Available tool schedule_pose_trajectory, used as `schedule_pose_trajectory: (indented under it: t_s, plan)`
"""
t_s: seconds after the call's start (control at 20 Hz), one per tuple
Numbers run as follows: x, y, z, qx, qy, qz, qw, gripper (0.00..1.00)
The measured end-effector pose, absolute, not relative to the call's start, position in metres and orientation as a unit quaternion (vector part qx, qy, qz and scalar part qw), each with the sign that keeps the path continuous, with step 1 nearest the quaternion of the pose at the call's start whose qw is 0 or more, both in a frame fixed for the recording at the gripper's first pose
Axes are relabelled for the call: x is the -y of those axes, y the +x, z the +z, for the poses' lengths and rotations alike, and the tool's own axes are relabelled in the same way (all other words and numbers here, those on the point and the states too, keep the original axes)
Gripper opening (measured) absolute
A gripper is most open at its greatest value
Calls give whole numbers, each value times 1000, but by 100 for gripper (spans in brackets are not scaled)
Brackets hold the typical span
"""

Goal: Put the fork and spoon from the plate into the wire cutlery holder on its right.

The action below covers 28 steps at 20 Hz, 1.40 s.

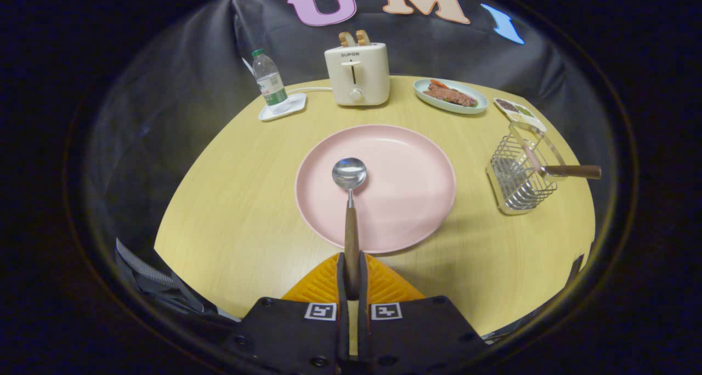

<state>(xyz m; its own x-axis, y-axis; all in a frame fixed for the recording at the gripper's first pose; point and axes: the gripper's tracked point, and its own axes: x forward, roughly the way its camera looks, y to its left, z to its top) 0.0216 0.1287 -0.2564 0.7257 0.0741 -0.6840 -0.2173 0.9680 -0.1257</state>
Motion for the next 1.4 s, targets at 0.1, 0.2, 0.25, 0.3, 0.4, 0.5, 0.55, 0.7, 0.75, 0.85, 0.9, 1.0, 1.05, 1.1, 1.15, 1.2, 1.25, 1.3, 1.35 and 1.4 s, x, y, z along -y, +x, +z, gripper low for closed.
schedule_pose_trajectory:
  t_s: [0.1,0.2,0.25,0.3,0.4,0.5,0.55,0.7,0.75,0.85,0.9,1.0,1.05,1.1,1.15,1.2,1.25,1.3,1.35,1.4]
  plan:
    - [-128,21,-248,-359,-96,79,925,9]
    - [-128,19,-239,-359,-83,82,926,9]
    - [-128,16,-235,-363,-74,85,925,9]
    - [-128,13,-231,-367,-67,87,924,9]
    - [-126,8,-221,-374,-54,91,922,9]
    - [-120,2,-208,-377,-48,92,920,9]
    - [-116,0,-201,-378,-45,93,920,9]
    - [-99,-4,-174,-382,-42,89,919,9]
    - [-94,-3,-166,-383,-40,87,919,9]
    - [-79,0,-148,-382,-43,77,920,9]
    - [-70,2,-138,-381,-46,71,920,9]
    - [-53,6,-122,-383,-52,59,920,9]
    - [-43,8,-115,-385,-54,51,920,9]
    - [-32,11,-109,-387,-55,43,919,9]
    - [-23,13,-102,-389,-56,34,919,9]
    - [-13,16,-96,-391,-57,26,918,9]
    - [-1,19,-90,-392,-60,15,918,9]
    - [10,22,-86,-396,-60,4,916,9]
    - [18,24,-83,-402,-53,-5,914,9]
    - [22,26,-81,-411,-38,-12,911,9]
